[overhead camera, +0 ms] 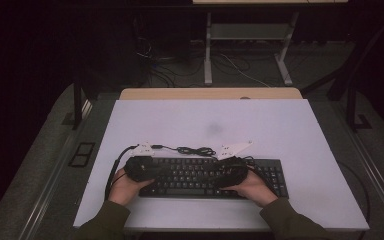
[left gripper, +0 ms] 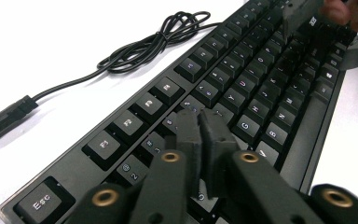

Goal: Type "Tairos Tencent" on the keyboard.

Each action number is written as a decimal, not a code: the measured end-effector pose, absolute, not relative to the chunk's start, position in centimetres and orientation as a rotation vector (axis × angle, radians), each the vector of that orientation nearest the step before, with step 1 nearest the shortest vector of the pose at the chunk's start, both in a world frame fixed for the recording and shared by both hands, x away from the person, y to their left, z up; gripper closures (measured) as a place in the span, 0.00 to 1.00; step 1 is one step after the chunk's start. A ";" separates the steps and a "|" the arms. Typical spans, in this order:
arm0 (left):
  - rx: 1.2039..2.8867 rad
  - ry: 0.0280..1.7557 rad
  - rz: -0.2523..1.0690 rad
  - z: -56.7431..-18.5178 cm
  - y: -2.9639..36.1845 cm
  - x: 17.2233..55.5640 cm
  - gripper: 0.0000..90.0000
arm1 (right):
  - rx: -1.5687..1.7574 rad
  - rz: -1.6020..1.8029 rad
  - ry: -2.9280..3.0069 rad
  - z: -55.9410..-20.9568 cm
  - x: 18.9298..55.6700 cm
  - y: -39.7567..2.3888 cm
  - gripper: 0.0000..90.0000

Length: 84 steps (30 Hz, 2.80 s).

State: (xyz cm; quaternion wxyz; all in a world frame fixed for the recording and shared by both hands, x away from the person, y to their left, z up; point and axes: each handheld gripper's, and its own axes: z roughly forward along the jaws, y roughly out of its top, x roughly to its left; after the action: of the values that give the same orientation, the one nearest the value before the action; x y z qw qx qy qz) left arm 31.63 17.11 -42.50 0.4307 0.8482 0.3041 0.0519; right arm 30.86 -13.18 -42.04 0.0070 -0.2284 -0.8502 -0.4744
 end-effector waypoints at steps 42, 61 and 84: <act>2.072 0.793 0.203 -42.4 17.2 31.0 0.43 | -0.630 -1.363 -2.698 -43.6 30.7 -9.7 0.99; 2.070 0.789 0.210 -42.4 17.2 31.0 0.43 | -0.621 -1.340 -2.723 -43.6 30.6 -9.5 0.99; 2.060 0.777 0.188 -42.2 17.1 30.8 0.56 | -0.674 -1.466 -2.644 -41.8 30.6 -11.7 0.64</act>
State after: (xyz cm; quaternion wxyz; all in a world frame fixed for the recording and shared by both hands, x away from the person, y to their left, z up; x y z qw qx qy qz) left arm 30.78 17.06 -42.21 0.4495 0.8328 0.3140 0.0761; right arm 30.61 -11.68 -41.76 0.0219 -0.2176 -0.8534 -0.4731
